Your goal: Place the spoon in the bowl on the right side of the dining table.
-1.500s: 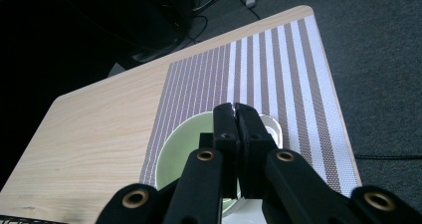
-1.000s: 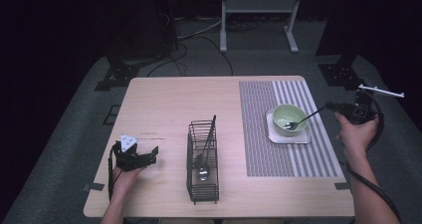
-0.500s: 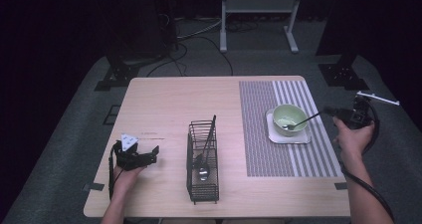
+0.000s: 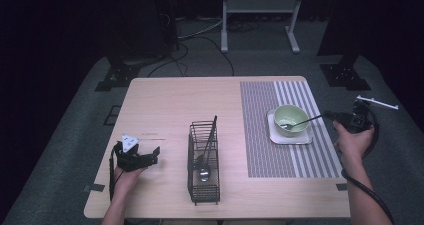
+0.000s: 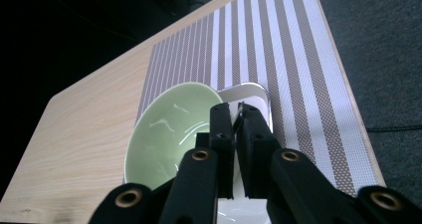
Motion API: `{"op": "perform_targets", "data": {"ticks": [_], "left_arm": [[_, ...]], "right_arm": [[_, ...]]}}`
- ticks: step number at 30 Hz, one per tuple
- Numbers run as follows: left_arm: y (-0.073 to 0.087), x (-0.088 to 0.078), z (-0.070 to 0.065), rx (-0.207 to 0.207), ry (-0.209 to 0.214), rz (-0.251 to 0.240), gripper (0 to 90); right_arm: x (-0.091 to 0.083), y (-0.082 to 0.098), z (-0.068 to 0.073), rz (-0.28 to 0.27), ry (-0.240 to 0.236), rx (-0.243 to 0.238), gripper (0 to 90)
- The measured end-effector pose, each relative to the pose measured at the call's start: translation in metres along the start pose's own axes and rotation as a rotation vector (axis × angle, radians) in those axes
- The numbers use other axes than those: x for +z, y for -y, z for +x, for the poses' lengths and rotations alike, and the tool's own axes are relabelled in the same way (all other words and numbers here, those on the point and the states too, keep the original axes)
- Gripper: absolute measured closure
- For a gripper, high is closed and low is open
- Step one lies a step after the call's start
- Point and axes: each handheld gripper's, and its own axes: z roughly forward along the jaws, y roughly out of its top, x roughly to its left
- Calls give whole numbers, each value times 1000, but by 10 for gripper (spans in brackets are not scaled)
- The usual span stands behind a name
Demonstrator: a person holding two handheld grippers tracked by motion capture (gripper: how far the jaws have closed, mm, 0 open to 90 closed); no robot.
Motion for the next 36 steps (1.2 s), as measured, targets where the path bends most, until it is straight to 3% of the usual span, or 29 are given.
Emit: {"op": "perform_targets", "data": {"ticks": [15,23,36], "left_arm": [[-1,1,-1,3,3,3,0],[-1,1,-1,3,3,3,0],[-1,1,-1,7,2,4,0]], "right_arm": [[5,10,-12,52,-16,12,781],[9,15,-11,68,-14,-17,751],[10,26,-12,87,-63,-38,613]]}}
